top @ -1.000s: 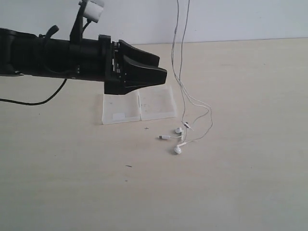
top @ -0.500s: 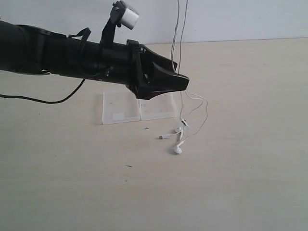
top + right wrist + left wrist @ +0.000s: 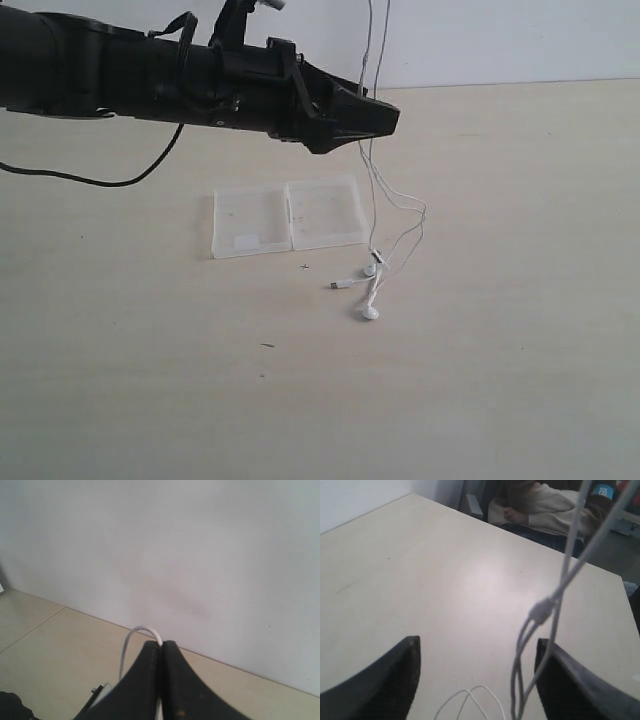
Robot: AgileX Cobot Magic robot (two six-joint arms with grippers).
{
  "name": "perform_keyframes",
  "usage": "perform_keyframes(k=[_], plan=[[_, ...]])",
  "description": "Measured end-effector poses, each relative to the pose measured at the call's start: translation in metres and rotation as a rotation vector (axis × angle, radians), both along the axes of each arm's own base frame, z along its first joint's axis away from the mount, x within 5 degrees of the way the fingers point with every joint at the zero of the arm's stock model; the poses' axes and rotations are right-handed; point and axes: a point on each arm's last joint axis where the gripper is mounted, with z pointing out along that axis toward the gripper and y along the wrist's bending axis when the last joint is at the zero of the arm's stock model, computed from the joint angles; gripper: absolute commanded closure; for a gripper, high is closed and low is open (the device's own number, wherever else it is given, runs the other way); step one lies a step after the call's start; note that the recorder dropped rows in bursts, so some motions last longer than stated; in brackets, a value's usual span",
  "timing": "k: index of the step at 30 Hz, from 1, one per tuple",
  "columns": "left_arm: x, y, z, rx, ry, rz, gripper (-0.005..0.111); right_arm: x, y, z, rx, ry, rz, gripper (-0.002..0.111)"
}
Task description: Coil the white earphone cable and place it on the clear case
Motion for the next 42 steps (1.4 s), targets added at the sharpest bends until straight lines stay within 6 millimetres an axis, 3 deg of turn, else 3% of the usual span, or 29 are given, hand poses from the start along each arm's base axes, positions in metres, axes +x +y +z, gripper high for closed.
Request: perform_keyframes(k=[7,16,26,32,35,42], plan=[[-0.005,-0.013,-0.002,0.024,0.004,0.003,0.047,0.000,0.000,0.000,0.002,0.001,-0.001,0.108],[-0.007,-0.019,-0.002,0.044,-0.020,-0.006,0.107,0.000,0.000,0.000,-0.006,-0.002,-0.004,0.108],[-0.003,-0.008,0.001,0.022,-0.029,-0.007,0.107,-0.007,-0.019,0.002,-0.097,0.024,-0.137,0.108],[-0.004,0.008,0.023,-0.046,-0.037,-0.006,0.107,-0.022,-0.031,0.002,-0.094,0.030,-0.183,0.108],[-0.007,0.012,0.030,-0.035,-0.047,-0.021,0.107,-0.030,-0.034,-0.016,-0.066,0.043,-0.183,0.108],[-0.011,0.014,0.036,-0.017,-0.054,-0.037,0.107,-0.042,-0.050,-0.080,-0.005,0.068,-0.228,0.108]])
